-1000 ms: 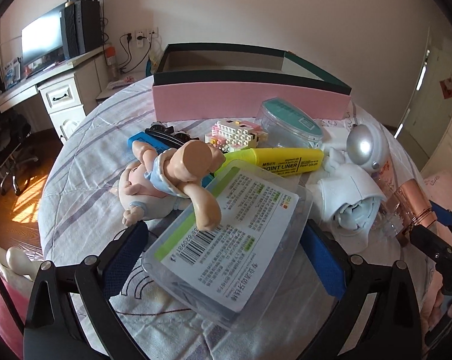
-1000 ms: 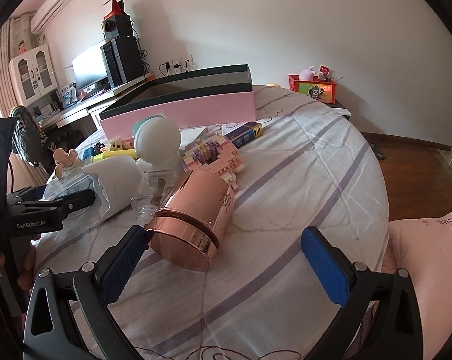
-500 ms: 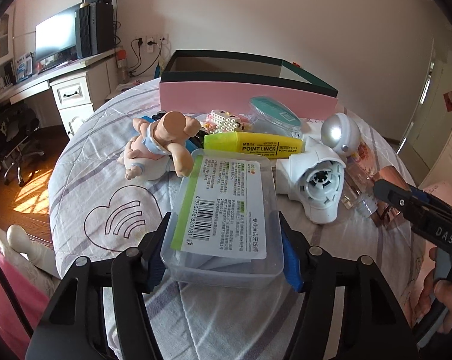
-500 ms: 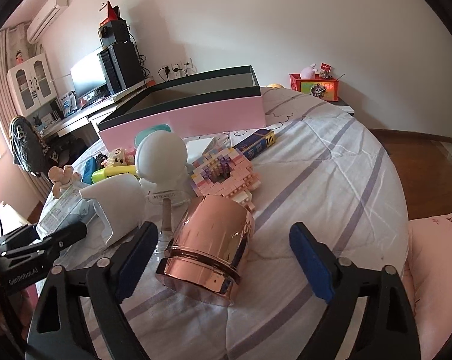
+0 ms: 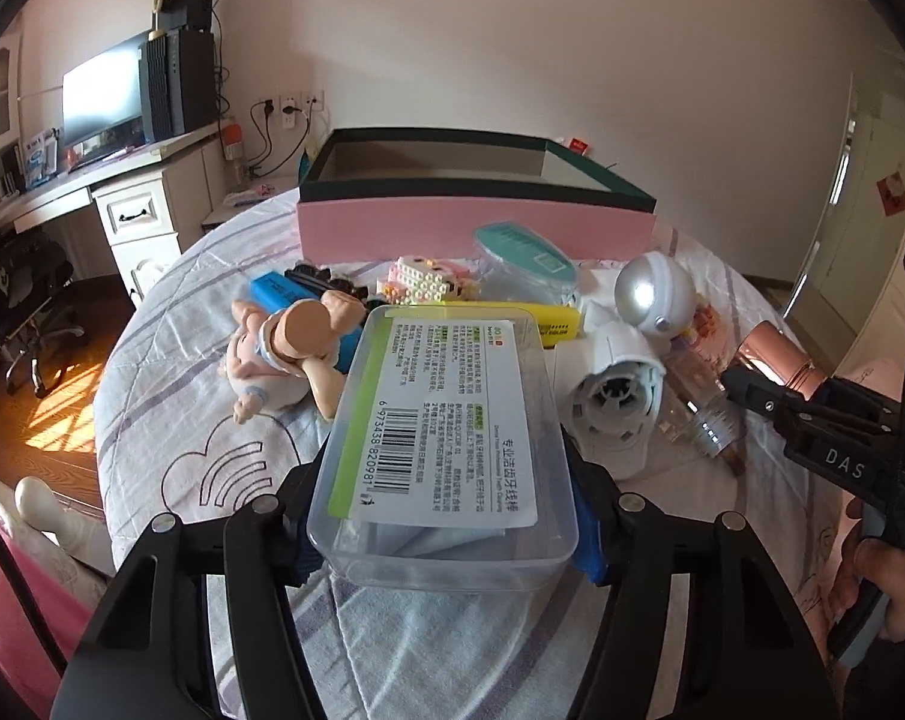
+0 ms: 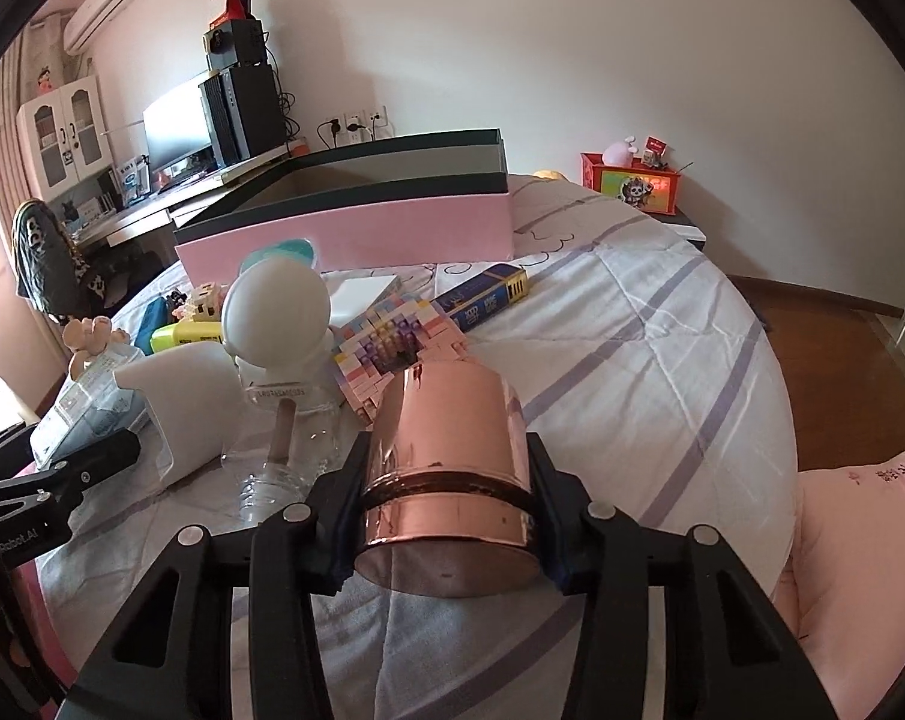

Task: Organize rigid objects
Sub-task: 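Lower the cylinder and the plastic case into the pink box and open both tools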

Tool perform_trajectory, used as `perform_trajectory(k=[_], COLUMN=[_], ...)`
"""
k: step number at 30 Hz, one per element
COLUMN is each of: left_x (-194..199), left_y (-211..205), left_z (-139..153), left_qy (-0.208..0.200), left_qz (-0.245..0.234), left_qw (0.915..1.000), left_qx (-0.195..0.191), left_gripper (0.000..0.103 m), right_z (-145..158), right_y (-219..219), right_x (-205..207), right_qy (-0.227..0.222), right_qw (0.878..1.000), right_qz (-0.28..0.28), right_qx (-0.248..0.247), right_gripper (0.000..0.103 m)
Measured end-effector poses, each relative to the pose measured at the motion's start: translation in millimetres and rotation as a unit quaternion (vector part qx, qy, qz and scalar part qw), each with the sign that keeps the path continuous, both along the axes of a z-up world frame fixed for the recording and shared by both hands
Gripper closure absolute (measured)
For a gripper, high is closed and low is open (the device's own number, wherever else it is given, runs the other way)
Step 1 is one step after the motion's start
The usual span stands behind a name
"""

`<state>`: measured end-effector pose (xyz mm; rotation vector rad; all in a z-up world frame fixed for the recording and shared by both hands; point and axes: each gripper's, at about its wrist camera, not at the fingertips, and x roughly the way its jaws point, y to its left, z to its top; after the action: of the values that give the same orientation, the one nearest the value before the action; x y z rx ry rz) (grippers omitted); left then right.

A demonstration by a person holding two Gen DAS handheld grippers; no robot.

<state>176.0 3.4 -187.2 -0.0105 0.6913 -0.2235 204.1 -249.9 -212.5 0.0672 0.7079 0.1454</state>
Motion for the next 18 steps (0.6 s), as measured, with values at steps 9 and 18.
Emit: perform_trajectory(k=[9,18], left_x=[20,114], left_y=[-7,-20], left_z=[40,79], left_qy=[-0.038,-0.04], left_qz=[-0.022,-0.039], left_qw=[0.999,0.9984], left_qx=[-0.012,-0.001], left_gripper=[0.04,0.04], right_z=[35,80], right_y=[6,20], right_x=[12,76], right_qy=[-0.035,-0.068], right_qw=[0.999,0.996], right_qz=[0.032,0.062], right_qx=[0.012,0.01], right_gripper=[0.056,0.056])
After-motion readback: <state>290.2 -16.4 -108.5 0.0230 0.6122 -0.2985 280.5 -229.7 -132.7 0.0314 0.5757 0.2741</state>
